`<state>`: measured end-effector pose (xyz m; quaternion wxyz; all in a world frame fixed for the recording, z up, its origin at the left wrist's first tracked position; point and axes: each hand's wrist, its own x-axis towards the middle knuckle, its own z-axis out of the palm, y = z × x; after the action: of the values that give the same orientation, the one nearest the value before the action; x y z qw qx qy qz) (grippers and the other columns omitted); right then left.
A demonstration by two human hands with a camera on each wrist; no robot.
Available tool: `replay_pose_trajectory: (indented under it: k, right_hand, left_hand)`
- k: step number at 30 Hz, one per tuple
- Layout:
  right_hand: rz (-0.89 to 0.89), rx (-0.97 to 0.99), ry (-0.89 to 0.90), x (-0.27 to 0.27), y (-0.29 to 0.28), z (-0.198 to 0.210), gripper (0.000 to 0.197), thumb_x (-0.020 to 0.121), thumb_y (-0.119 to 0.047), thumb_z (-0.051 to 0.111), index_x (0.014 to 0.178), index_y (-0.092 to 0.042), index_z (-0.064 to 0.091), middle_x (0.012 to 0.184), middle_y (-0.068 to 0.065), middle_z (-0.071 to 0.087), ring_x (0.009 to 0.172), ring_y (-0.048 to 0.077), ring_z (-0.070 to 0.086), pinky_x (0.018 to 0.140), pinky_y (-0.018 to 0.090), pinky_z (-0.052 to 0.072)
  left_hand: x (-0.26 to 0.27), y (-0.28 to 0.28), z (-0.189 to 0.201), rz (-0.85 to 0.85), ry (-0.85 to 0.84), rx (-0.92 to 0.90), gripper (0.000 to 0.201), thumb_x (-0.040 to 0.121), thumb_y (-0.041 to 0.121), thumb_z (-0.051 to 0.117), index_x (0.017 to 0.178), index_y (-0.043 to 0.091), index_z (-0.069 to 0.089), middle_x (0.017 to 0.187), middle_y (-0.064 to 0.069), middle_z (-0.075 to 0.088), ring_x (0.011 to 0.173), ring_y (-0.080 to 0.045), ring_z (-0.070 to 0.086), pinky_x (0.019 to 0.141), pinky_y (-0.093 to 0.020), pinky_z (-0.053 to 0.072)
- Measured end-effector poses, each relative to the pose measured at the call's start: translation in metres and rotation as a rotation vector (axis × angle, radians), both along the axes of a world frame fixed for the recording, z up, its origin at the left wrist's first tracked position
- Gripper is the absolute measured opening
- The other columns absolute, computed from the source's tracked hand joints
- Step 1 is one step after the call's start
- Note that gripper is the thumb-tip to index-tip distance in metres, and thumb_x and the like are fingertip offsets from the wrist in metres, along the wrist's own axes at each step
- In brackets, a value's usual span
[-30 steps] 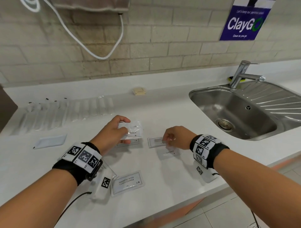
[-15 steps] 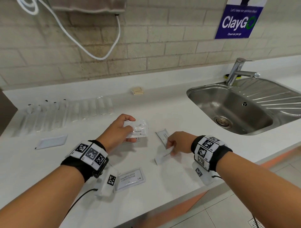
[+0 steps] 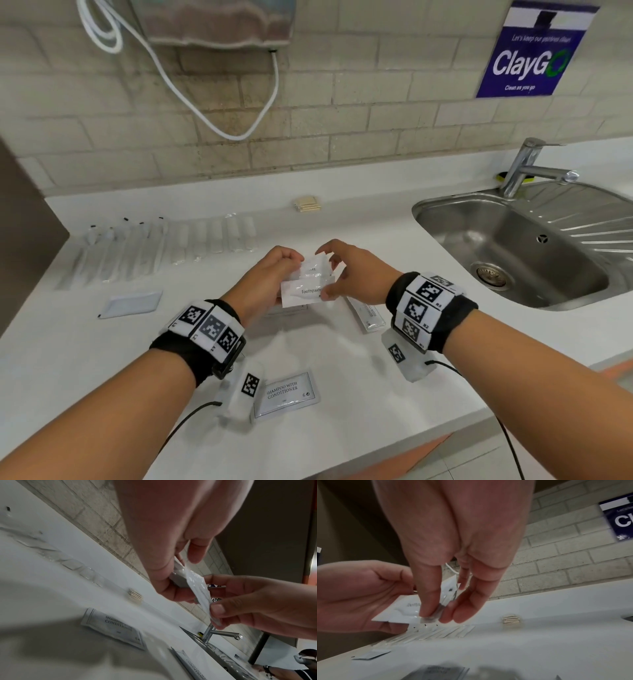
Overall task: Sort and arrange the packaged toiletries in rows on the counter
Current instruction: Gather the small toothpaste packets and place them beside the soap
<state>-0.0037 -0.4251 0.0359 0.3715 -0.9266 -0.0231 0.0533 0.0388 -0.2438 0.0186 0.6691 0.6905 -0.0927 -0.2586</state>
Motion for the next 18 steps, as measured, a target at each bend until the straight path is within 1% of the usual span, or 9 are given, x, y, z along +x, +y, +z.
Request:
replay_pose_trajectory:
  k: [1, 2, 4, 7, 9, 10, 13, 15, 18]
  right_hand:
    - [0.015, 0.006, -0.008, 0.004, -0.001, 0.000, 0.059, 0.072, -0.014, 0.080, 0.122, -0.024, 0.051, 0.106, 0.001, 0.057, 0.066, 0.009, 0.053, 0.062, 0.019, 0.042]
    - [0.030, 0.008, -0.010, 0.008, -0.003, 0.000, 0.053, 0.073, -0.013, 0.079, 0.118, -0.023, 0.053, 0.104, 0.001, 0.058, 0.065, 0.008, 0.054, 0.061, 0.019, 0.042]
    - [0.049, -0.005, 0.001, 0.018, -0.008, 0.002, 0.045, 0.074, -0.012, 0.078, 0.111, -0.023, 0.054, 0.099, -0.002, 0.057, 0.062, 0.008, 0.054, 0.058, 0.018, 0.040]
    - [0.076, -0.032, 0.022, 0.034, -0.015, 0.003, 0.047, 0.076, -0.013, 0.077, 0.113, -0.023, 0.051, 0.096, -0.002, 0.056, 0.062, 0.009, 0.054, 0.055, 0.020, 0.043]
    - [0.112, -0.081, 0.019, 0.047, -0.020, 0.006, 0.053, 0.077, -0.013, 0.075, 0.122, -0.024, 0.048, 0.098, 0.001, 0.058, 0.068, 0.016, 0.056, 0.064, 0.030, 0.051]
    - [0.133, -0.132, 0.013, 0.055, -0.023, 0.007, 0.052, 0.079, -0.014, 0.073, 0.124, -0.023, 0.048, 0.100, 0.003, 0.058, 0.072, 0.018, 0.056, 0.071, 0.033, 0.051]
    - [0.191, -0.329, -0.010, 0.084, -0.030, 0.009, 0.027, 0.084, -0.013, 0.064, 0.110, -0.013, 0.055, 0.100, 0.006, 0.059, 0.083, 0.022, 0.055, 0.074, 0.033, 0.046]
    - [0.211, -0.442, -0.003, 0.106, -0.033, 0.008, 0.017, 0.088, -0.011, 0.058, 0.104, -0.008, 0.053, 0.101, 0.010, 0.057, 0.084, 0.023, 0.053, 0.070, 0.031, 0.043]
    - [0.257, -0.592, 0.038, 0.138, -0.036, -0.005, 0.021, 0.093, -0.008, 0.049, 0.113, -0.001, 0.051, 0.108, 0.015, 0.050, 0.083, 0.022, 0.048, 0.070, 0.029, 0.037]
  left_hand:
    - [0.002, -0.001, 0.001, -0.012, -0.038, 0.048, 0.013, 0.085, 0.018, 0.058, 0.097, 0.023, 0.055, 0.105, -0.007, 0.057, 0.086, -0.024, 0.060, 0.071, -0.034, 0.049]
    - [0.004, -0.001, 0.000, -0.038, -0.105, 0.118, 0.026, 0.077, 0.020, 0.064, 0.101, 0.025, 0.054, 0.107, -0.005, 0.057, 0.086, -0.022, 0.060, 0.071, -0.034, 0.049]
    - [0.009, -0.001, 0.000, -0.110, -0.232, 0.229, 0.040, 0.073, 0.014, 0.065, 0.109, 0.026, 0.051, 0.108, 0.000, 0.054, 0.083, -0.018, 0.056, 0.066, -0.027, 0.048]
    - [0.020, -0.006, 0.000, -0.131, -0.299, 0.267, 0.038, 0.083, 0.000, 0.057, 0.112, 0.024, 0.048, 0.105, 0.002, 0.052, 0.080, -0.016, 0.052, 0.067, -0.025, 0.047]
    - [0.032, -0.013, 0.001, -0.132, -0.324, 0.289, 0.038, 0.082, 0.005, 0.059, 0.112, 0.026, 0.048, 0.107, 0.002, 0.053, 0.082, -0.017, 0.053, 0.073, -0.031, 0.049]
    - [0.039, -0.018, 0.001, -0.134, -0.344, 0.301, 0.039, 0.080, 0.008, 0.060, 0.112, 0.027, 0.048, 0.111, 0.001, 0.053, 0.085, -0.018, 0.054, 0.077, -0.034, 0.052]
    - [0.066, -0.035, -0.002, -0.091, -0.408, 0.345, 0.036, 0.084, 0.004, 0.060, 0.113, 0.022, 0.049, 0.113, 0.000, 0.052, 0.091, -0.020, 0.055, 0.085, -0.039, 0.053]
    - [0.086, -0.048, -0.007, -0.057, -0.470, 0.397, 0.031, 0.086, 0.002, 0.059, 0.109, 0.020, 0.048, 0.109, -0.001, 0.054, 0.091, -0.021, 0.055, 0.082, -0.034, 0.050]
    - [0.114, -0.065, -0.020, -0.063, -0.513, 0.581, 0.028, 0.089, 0.007, 0.056, 0.108, 0.023, 0.042, 0.111, -0.008, 0.056, 0.092, -0.022, 0.055, 0.072, -0.027, 0.045]
